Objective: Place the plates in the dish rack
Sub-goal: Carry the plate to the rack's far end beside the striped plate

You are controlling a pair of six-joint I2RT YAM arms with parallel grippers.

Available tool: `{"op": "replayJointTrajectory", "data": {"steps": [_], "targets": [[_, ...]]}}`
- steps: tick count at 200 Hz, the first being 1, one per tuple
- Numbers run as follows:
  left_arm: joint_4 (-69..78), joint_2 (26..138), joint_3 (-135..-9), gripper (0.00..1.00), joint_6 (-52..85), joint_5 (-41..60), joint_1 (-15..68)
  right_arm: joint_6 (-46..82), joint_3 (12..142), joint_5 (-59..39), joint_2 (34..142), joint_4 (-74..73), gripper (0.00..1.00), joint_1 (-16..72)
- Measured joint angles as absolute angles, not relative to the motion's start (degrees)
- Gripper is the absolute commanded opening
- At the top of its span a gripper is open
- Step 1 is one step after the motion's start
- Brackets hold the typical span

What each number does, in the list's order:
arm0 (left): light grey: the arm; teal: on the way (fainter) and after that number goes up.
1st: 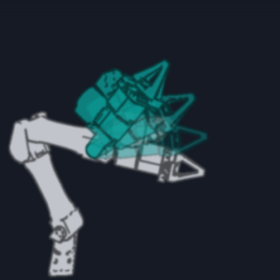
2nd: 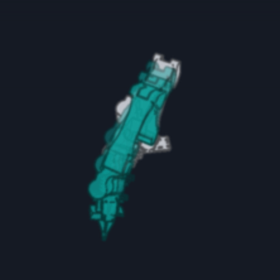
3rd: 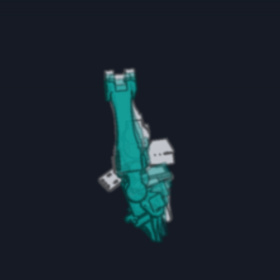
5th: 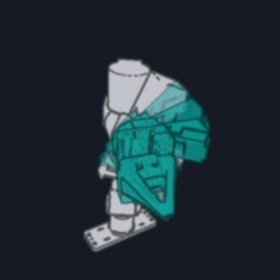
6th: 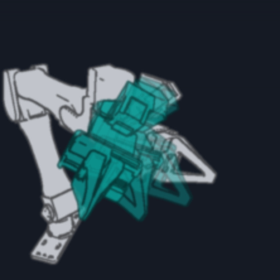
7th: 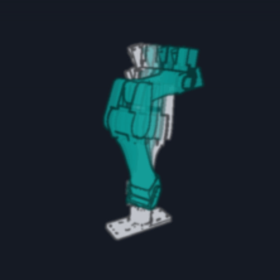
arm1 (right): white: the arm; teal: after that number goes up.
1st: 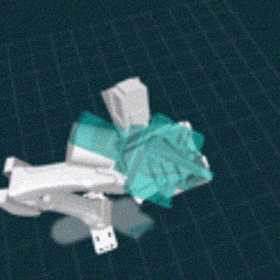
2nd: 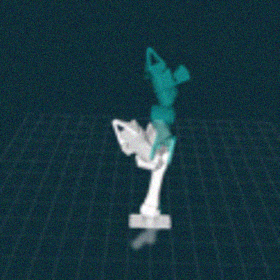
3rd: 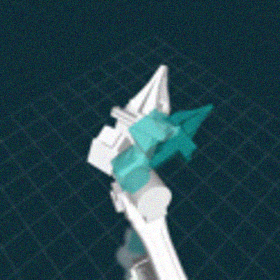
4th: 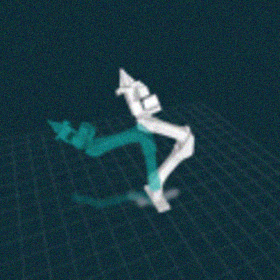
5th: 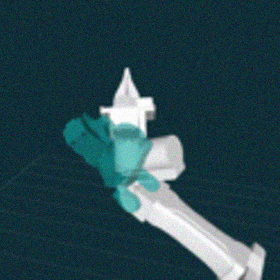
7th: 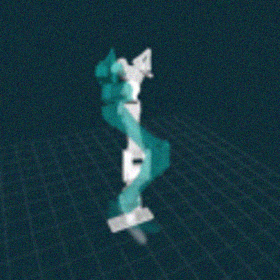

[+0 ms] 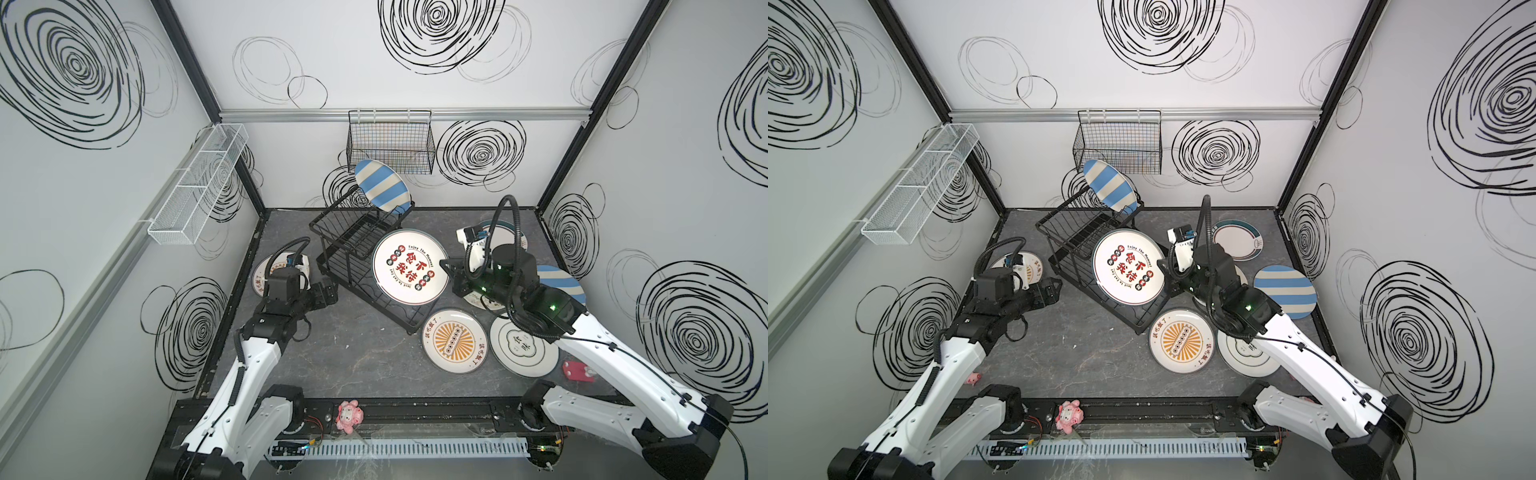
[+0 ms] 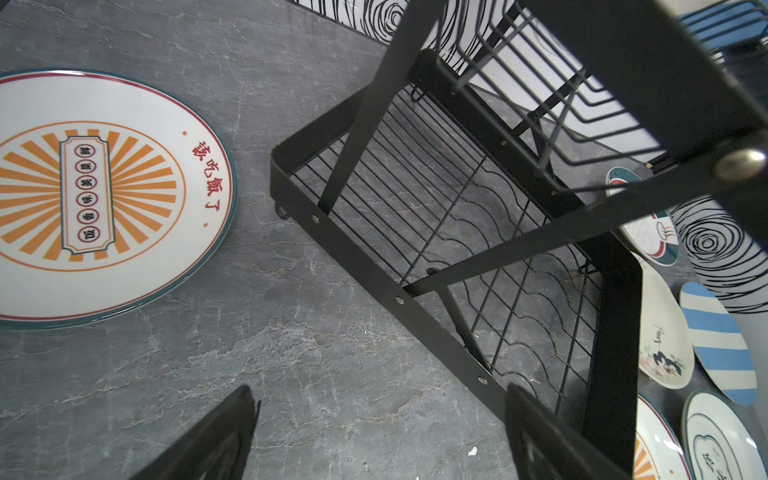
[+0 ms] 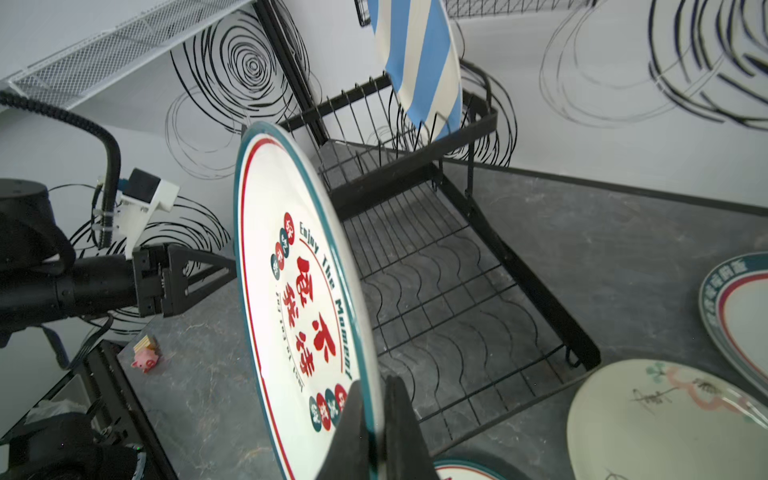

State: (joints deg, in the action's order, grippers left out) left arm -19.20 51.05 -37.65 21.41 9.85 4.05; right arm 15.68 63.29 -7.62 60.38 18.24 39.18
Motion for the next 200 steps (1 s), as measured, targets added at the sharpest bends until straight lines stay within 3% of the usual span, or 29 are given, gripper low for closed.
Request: {"op": "replayJointTrajectory", "data": {"steps": [62, 104, 156, 200], "targets": [[-19.3, 51.0, -37.6, 0.96, 21.4, 10.3, 4.1, 6.0, 84.0, 3.4, 75.2, 20.4, 0.0, 41.9], [-19.7, 51.0, -37.6, 0.96, 21.2, 9.5, 4.0, -0.1, 91.1, 12.1, 82.6, 17.9, 0.0, 43.2], [-19.7, 50.6, -37.6, 0.96, 20.9, 8.2, 3.9, -7.6, 94.2, 20.2, 88.9, 9.8, 0.0, 43.4], [-19.7, 50.7, -37.6, 0.96, 20.9, 8.1, 3.7, -13.5, 93.0, 21.1, 89.9, 0.3, 0.0, 43.6]]}}
